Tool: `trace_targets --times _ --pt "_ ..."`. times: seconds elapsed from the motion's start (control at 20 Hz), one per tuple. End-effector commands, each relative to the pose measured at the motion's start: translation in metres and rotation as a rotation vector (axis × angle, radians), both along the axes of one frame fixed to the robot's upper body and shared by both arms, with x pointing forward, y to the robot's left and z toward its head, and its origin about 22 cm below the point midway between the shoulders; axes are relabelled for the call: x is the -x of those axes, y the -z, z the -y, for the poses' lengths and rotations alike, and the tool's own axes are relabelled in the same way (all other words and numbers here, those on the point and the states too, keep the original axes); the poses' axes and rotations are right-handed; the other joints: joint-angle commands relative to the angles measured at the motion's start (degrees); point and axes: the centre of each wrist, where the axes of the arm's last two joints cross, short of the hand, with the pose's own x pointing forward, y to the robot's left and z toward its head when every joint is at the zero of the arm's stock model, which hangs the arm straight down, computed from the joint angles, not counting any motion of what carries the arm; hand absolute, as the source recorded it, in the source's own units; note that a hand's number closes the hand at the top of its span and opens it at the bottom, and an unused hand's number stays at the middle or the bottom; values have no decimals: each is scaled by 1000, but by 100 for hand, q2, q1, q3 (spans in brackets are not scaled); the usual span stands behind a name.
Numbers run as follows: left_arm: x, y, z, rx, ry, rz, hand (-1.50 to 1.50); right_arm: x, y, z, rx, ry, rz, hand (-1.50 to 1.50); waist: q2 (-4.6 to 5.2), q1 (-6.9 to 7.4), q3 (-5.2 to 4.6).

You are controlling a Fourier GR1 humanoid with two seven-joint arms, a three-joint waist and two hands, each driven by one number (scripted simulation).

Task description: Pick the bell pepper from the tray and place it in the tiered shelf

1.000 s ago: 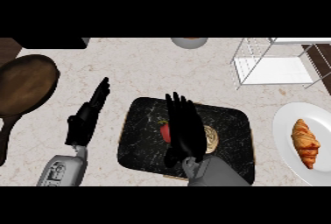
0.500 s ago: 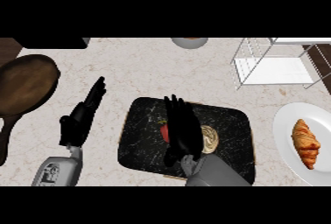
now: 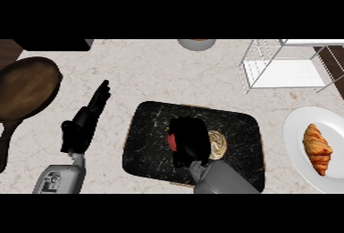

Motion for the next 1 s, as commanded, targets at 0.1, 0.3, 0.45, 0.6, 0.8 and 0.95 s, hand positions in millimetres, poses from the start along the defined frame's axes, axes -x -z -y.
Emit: trace_targets --times 0.1,0.3,0.45,0.6,0.8,0.95 --pt "-2 15 18 -8 0 14 0 3 -5 -1 9 -22 45 150 9 -10 0" --pt "-1 -10 2 5 1 11 0 2 -4 49 -40 90 -54 150 -3 -30 2" --pt "8 11 -3 -2 -14 -8 0 -11 -12 86 -83 158 -112 150 -2 -44 1" --pt "1 3 -7 -1 -16 -3 0 32 -1 69 -159 158 -57 150 -1 -46 1" --pt "6 7 0 -10 -19 -1 0 20 -46 62 -417 181 76 150 -12 -44 4" --pt "5 11 -11 -15 -17 7 0 39 -70 67 -542 183 169 150 -21 -93 1"
